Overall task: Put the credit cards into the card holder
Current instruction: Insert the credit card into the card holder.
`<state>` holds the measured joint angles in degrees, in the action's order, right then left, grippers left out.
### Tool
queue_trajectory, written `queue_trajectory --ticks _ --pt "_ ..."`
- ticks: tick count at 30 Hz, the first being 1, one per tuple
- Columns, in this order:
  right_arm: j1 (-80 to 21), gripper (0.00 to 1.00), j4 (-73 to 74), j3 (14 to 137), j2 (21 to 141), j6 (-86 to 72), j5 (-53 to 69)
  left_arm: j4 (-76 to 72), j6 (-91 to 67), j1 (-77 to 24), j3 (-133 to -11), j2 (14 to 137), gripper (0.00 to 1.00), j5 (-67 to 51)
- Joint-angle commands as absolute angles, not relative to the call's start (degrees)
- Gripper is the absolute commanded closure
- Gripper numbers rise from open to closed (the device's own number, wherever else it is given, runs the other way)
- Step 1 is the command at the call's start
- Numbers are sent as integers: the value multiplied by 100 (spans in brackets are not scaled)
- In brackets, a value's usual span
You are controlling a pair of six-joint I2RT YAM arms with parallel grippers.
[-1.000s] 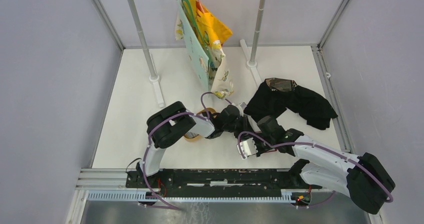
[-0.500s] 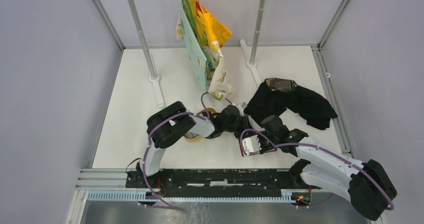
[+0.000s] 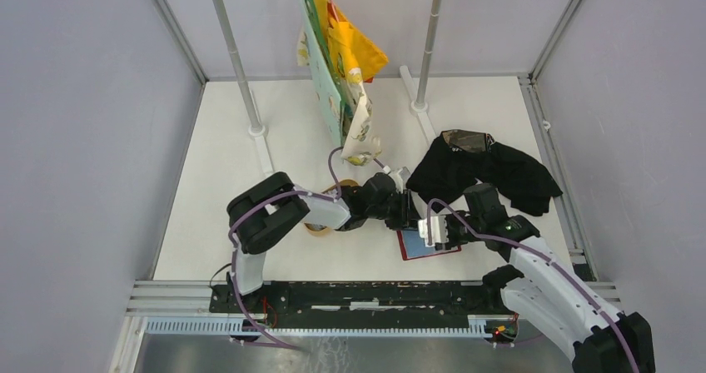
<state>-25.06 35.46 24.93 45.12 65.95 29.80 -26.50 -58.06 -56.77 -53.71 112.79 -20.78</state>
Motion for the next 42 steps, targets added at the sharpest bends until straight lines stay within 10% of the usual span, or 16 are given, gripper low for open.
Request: queue_trajectory --ticks 1,29,38,42 --pt "-2230 79 3677 2767 4368 6676 3547 -2502 -4966 -5807 -5264 10527 65 -1700" --pt "-1743 73 3689 2773 4342 6661 3814 -1457 -2343 -7114 -3705 7807 55 589" --pt "-1730 72 3691 2766 4329 6672 3832 -2870 -2886 -7260 -3158 8410 47 -1104" --pt "-1711 71 3687 2760 4316 6685 3828 -2272 -2744 -8082 -3512 8478 47 -9"
